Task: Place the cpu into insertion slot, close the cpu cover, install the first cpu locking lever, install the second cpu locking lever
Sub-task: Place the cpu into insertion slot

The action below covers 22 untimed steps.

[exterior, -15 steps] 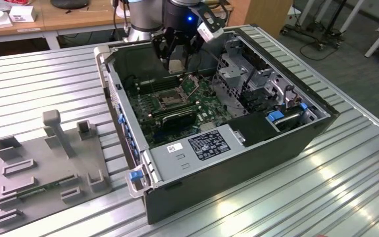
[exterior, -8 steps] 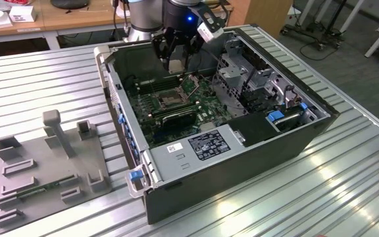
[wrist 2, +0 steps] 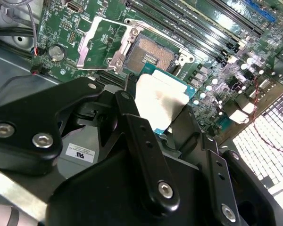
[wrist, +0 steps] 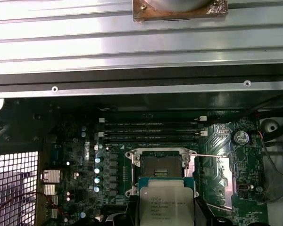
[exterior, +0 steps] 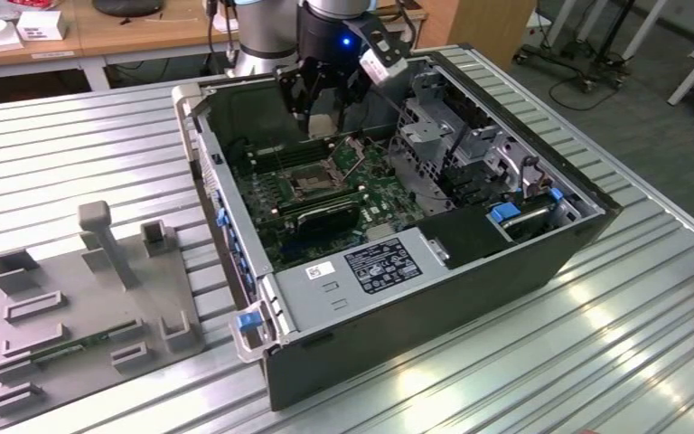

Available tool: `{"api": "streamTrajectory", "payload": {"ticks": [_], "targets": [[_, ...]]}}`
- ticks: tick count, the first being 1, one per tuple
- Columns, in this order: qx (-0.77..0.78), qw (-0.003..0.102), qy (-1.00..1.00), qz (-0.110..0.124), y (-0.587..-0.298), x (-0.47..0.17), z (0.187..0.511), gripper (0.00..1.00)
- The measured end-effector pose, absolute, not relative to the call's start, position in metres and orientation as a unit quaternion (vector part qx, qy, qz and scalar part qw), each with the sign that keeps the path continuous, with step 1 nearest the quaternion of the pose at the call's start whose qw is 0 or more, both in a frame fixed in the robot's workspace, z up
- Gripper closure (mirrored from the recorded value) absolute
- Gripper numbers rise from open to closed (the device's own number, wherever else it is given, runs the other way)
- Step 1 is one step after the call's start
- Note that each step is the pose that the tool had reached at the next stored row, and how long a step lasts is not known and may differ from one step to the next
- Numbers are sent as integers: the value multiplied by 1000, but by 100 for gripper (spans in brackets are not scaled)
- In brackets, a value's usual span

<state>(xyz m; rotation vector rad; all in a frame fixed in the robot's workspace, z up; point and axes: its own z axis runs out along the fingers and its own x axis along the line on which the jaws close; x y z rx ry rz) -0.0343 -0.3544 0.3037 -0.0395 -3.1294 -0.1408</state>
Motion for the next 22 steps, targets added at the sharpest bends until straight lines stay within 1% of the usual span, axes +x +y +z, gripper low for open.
{"api": "streamTrajectory", "payload": {"ticks": [11, 22], "targets": [[-13, 4, -999, -45, -354, -34, 303, 46], [-13, 2, -999, -45, -354, -36, 294, 46]]}}
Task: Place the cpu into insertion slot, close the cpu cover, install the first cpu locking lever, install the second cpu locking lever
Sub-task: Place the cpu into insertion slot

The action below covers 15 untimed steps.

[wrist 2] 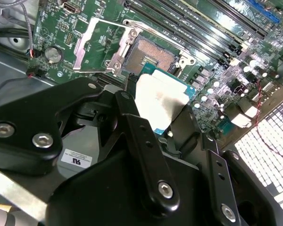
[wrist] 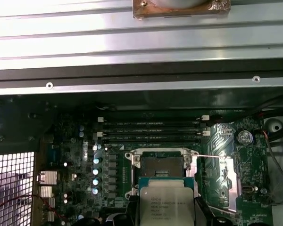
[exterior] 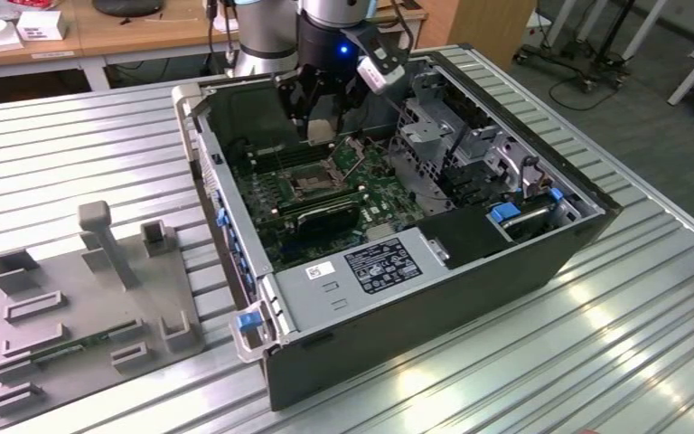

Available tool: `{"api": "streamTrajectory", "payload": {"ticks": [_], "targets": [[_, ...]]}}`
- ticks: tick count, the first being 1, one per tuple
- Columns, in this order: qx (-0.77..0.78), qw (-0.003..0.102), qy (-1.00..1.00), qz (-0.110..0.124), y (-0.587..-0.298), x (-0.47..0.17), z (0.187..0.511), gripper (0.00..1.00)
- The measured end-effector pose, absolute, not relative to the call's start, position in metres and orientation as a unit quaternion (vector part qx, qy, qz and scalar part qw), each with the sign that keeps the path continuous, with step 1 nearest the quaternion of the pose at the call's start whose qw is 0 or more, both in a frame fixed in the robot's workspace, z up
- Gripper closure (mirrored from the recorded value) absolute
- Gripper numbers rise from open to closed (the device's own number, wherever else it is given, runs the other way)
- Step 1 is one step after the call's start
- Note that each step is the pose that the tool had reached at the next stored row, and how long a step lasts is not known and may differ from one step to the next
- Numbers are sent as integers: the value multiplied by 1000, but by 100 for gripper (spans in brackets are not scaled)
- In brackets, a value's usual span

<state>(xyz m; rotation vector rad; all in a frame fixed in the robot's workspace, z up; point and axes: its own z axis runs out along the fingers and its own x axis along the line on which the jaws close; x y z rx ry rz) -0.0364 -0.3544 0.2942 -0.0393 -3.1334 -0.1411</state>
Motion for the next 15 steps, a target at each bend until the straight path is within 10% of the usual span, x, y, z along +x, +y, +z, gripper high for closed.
{"api": "streamTrajectory", "payload": {"ticks": [15], "targets": [[-12, 1, -999, -45, -354, -39, 282, 46]]}}
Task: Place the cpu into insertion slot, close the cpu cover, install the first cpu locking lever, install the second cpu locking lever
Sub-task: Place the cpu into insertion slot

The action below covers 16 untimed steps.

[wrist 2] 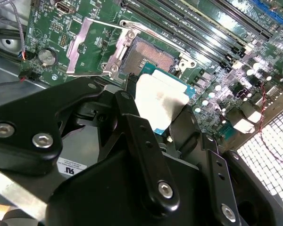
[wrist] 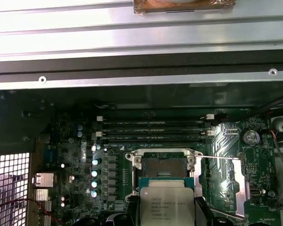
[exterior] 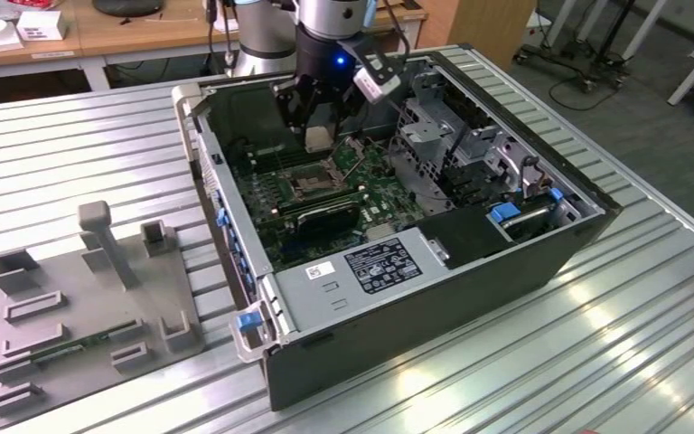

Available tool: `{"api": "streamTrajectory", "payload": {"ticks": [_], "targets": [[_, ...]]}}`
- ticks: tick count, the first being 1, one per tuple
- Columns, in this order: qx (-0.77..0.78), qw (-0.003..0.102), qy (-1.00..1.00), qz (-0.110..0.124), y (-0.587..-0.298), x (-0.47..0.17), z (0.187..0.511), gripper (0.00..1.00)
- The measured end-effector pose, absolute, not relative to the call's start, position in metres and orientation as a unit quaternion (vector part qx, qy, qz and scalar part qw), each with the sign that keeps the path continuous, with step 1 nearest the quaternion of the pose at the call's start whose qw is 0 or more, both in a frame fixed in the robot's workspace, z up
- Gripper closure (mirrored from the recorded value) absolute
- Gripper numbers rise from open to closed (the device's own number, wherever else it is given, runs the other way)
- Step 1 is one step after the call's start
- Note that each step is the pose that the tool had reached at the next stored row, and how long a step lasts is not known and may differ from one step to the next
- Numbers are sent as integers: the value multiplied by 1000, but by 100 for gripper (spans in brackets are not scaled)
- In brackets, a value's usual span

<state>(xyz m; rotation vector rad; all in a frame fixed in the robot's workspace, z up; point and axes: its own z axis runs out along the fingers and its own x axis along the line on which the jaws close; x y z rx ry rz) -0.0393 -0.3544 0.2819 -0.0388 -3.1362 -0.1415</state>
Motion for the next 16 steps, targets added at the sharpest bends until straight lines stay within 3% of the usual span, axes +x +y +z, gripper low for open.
{"api": "streamTrajectory", "payload": {"ticks": [16], "targets": [[-30, 0, -999, -45, -354, -39, 281, 46]]}}
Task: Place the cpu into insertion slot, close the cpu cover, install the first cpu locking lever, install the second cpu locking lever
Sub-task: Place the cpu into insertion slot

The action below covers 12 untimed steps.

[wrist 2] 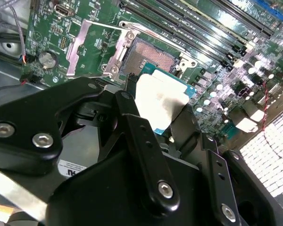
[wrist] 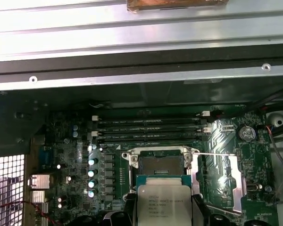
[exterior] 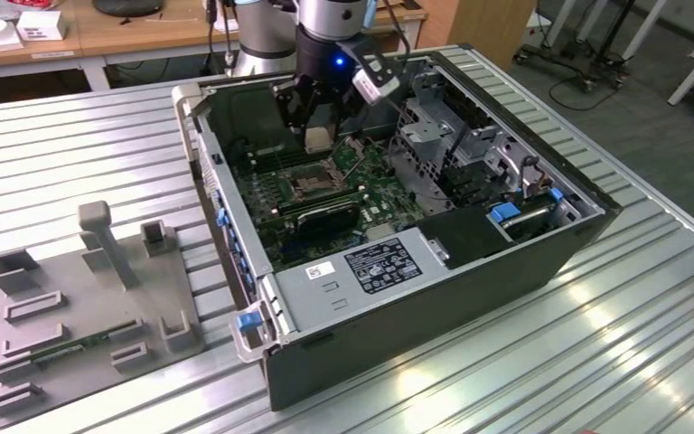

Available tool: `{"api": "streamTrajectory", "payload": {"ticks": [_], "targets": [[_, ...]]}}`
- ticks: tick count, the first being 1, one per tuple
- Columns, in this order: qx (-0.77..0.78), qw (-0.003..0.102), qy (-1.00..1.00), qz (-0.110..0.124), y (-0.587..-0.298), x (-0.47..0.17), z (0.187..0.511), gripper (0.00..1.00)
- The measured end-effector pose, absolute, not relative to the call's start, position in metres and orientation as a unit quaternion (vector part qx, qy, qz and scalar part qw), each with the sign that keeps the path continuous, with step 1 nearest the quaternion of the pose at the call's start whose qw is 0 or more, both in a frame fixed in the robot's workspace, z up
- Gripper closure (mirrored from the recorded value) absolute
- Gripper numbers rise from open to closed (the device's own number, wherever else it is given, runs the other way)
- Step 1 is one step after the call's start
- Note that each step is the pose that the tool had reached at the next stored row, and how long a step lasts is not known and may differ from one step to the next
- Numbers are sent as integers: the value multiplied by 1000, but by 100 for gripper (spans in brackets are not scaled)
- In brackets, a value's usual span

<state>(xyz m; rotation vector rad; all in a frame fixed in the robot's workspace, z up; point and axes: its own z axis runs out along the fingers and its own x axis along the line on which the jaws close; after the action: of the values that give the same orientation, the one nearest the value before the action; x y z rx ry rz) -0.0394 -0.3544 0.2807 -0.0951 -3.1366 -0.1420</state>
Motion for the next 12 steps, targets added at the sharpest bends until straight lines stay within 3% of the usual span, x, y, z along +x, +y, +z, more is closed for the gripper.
{"api": "streamTrajectory", "payload": {"ticks": [12], "targets": [[-112, -4, -993, -45, -354, -40, 279, 46]]}}
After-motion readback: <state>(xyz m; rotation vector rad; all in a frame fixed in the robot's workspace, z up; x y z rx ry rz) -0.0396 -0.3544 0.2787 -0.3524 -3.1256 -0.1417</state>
